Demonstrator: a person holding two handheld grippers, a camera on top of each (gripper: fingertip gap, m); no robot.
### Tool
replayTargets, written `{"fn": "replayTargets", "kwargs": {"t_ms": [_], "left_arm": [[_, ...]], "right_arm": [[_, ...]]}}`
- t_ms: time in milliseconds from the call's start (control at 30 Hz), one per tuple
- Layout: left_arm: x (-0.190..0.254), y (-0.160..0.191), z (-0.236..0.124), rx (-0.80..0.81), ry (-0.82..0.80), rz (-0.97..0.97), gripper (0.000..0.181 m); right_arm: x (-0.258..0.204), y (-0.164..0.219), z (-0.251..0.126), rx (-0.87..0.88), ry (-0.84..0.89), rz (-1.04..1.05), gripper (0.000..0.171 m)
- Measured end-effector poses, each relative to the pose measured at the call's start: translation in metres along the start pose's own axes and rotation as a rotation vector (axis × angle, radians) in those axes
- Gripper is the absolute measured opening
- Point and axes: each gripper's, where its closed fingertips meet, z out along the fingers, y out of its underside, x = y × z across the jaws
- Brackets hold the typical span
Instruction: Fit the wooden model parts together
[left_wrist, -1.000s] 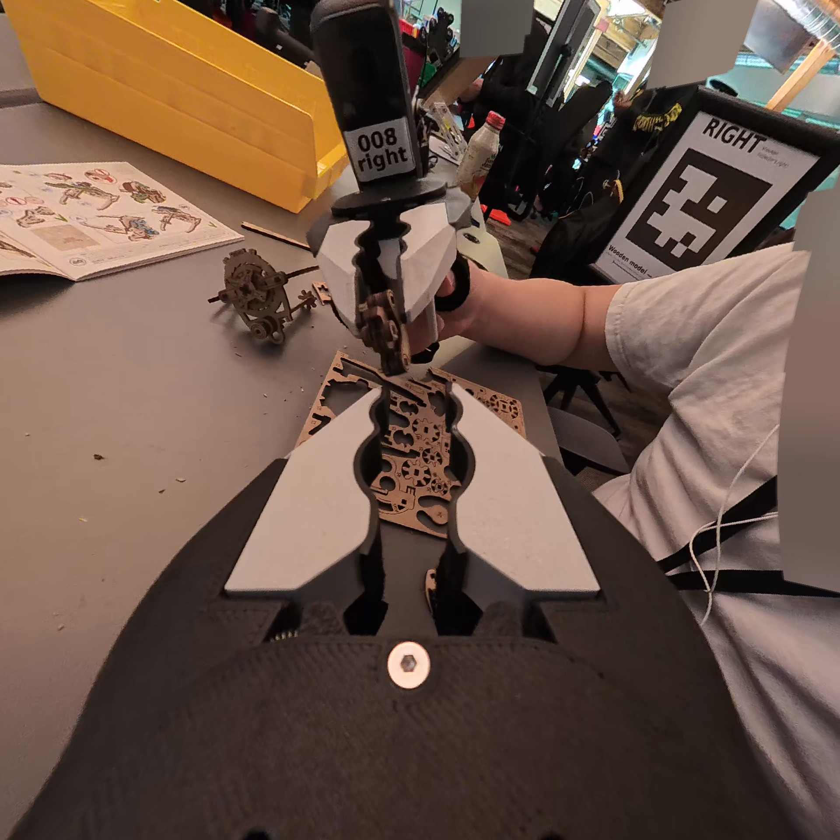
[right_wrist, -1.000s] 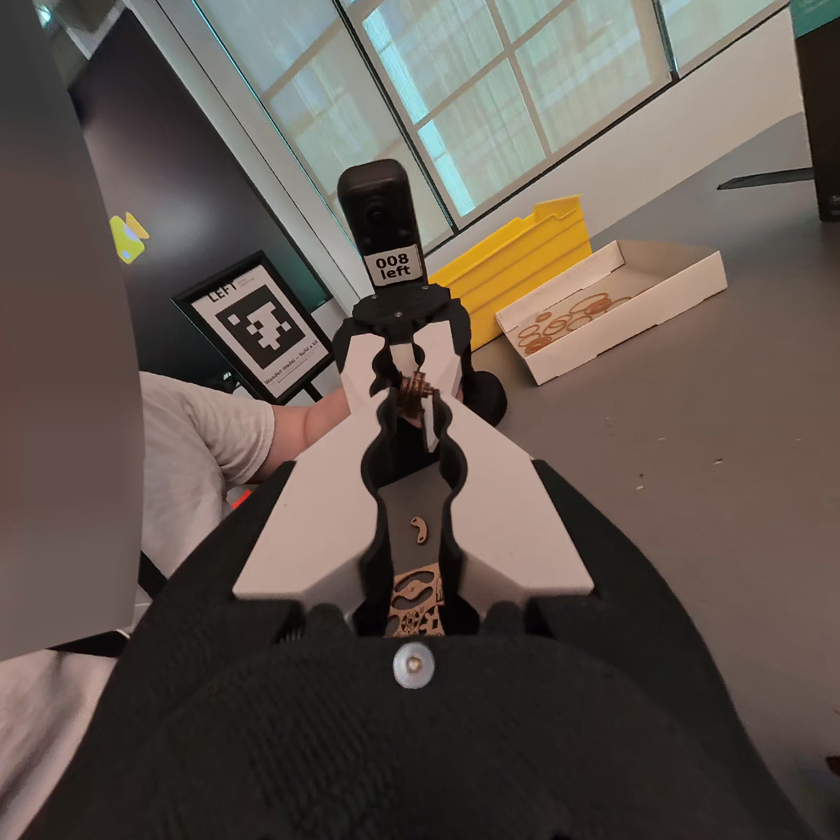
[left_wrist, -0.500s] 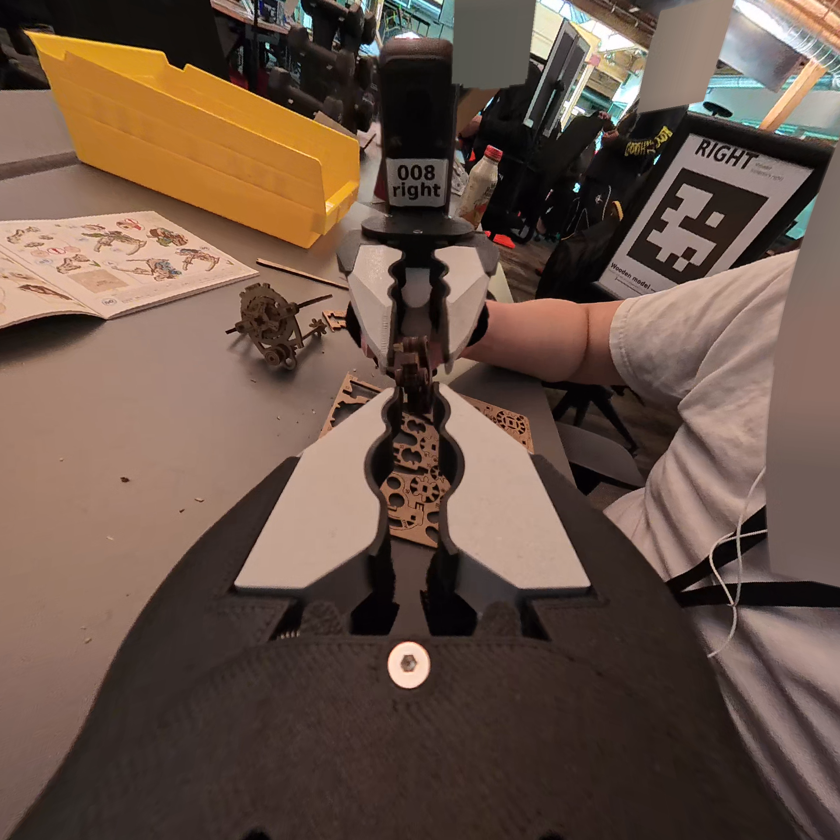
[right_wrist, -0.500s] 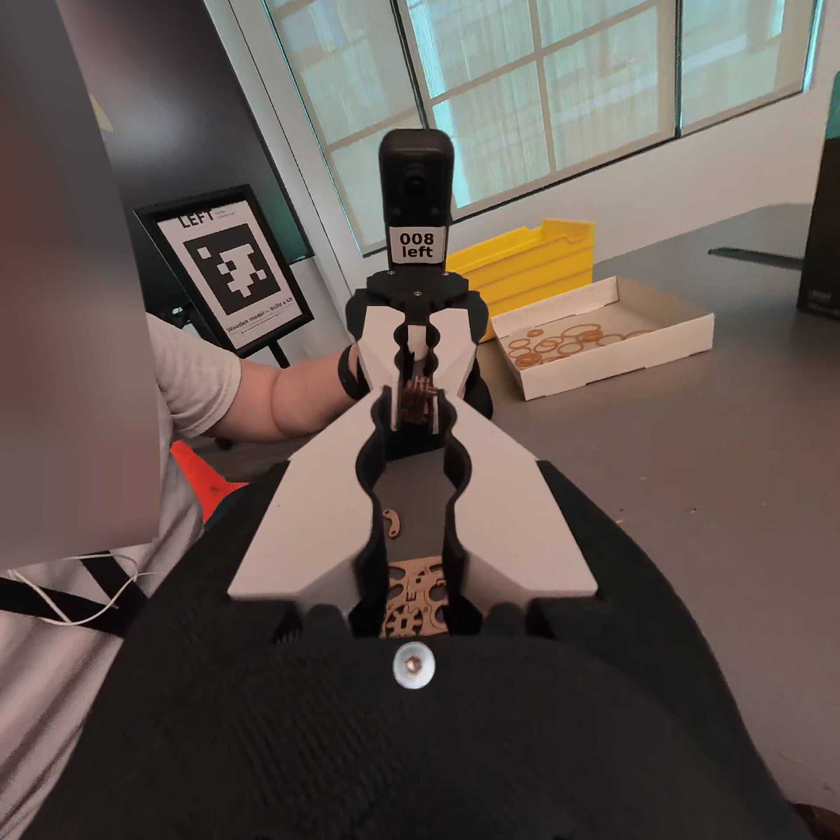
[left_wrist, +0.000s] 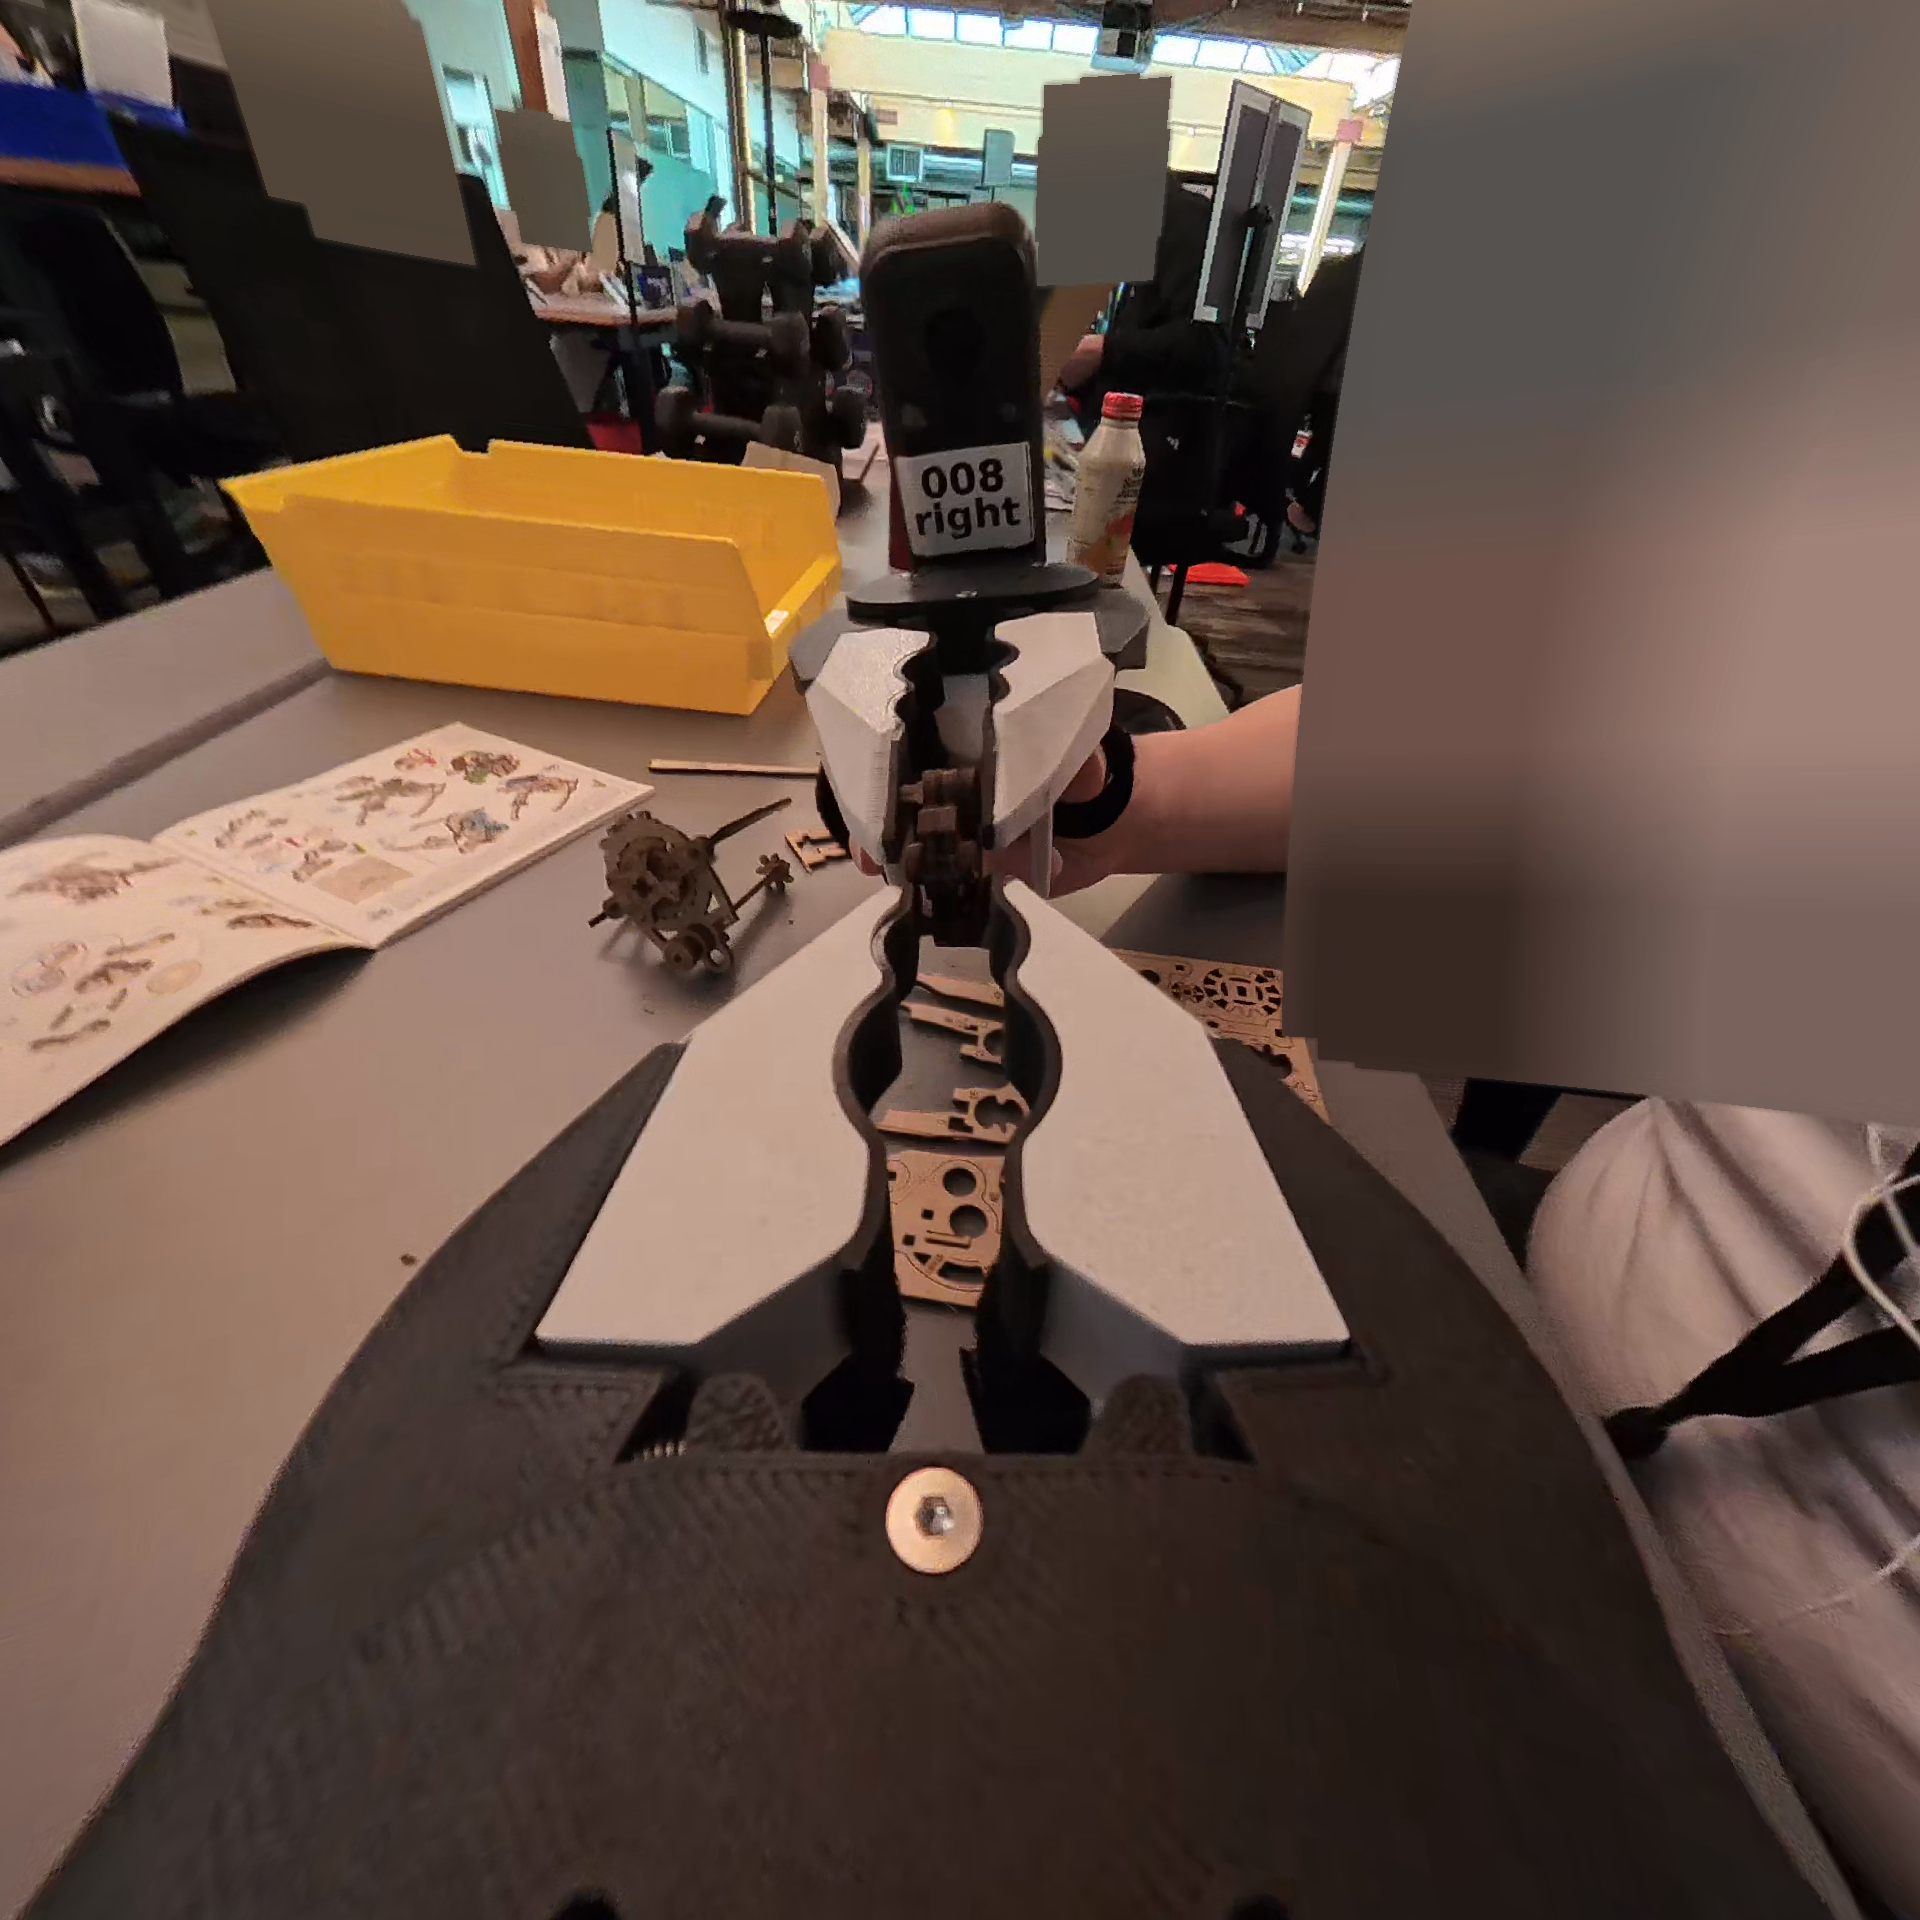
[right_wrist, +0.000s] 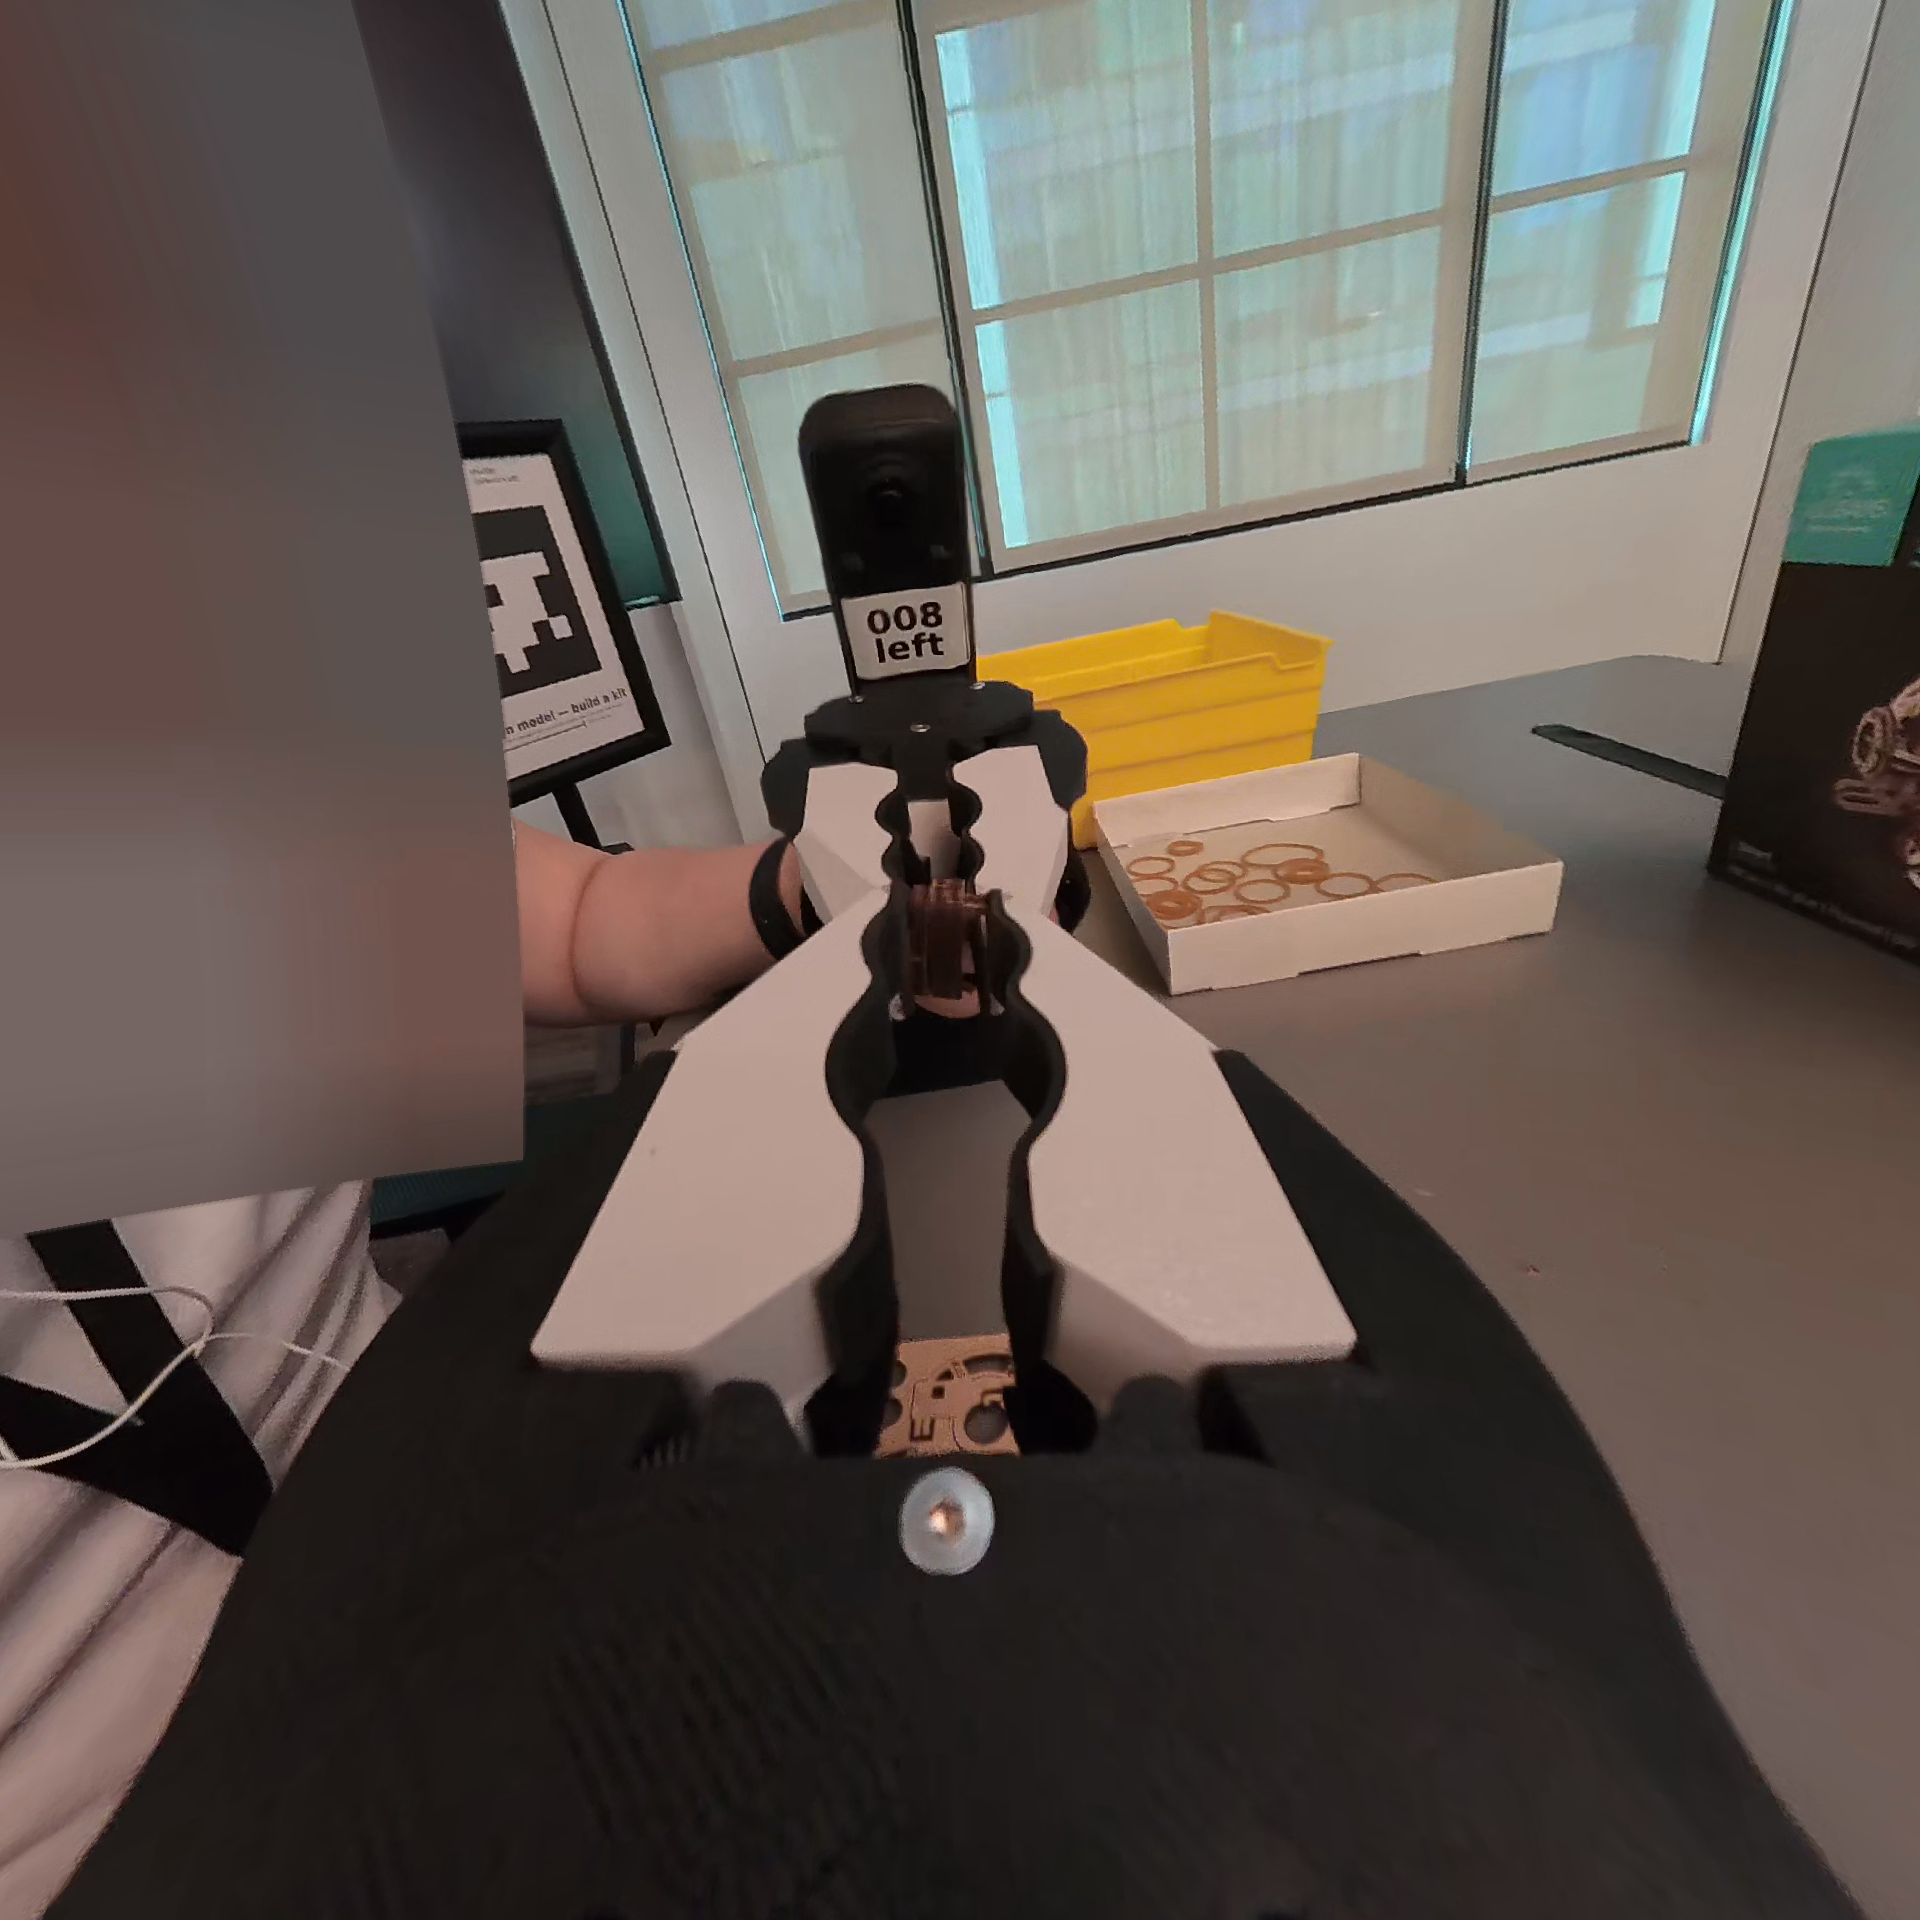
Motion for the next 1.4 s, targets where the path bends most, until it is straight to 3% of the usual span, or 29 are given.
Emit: {"fn": "replayTargets", "kwargs": {"t_ms": [467,867,1000,1100,1233,1400], "left_arm": [[0.013,-0.006,0.001,0.042,0.024,0.106,0.010],[0.016,-0.005,0.001,0.030,0.029,0.137,0.010],[0.018,-0.014,-0.004,0.071,0.034,0.141,0.042],[0.019,-0.019,-0.004,0.079,-0.009,0.185,0.052],[0.019,-0.009,0.002,0.016,-0.081,0.332,0.034],[0.021,-0.008,0.004,0.005,-0.109,0.404,0.034]], "right_arm": [[-0.017,-0.007,0.000,0.010,0.004,-0.187,0.011],[-0.021,-0.003,0.000,-0.027,-0.007,-0.227,0.011],[-0.015,0.000,-0.001,-0.048,0.038,-0.305,0.011],[-0.017,0.003,0.000,-0.093,0.069,-0.415,0.012],[-0.020,0.005,0.001,-0.118,0.091,-0.505,0.012],[-0.023,0.006,0.000,-0.144,0.077,-0.535,0.012]]}}
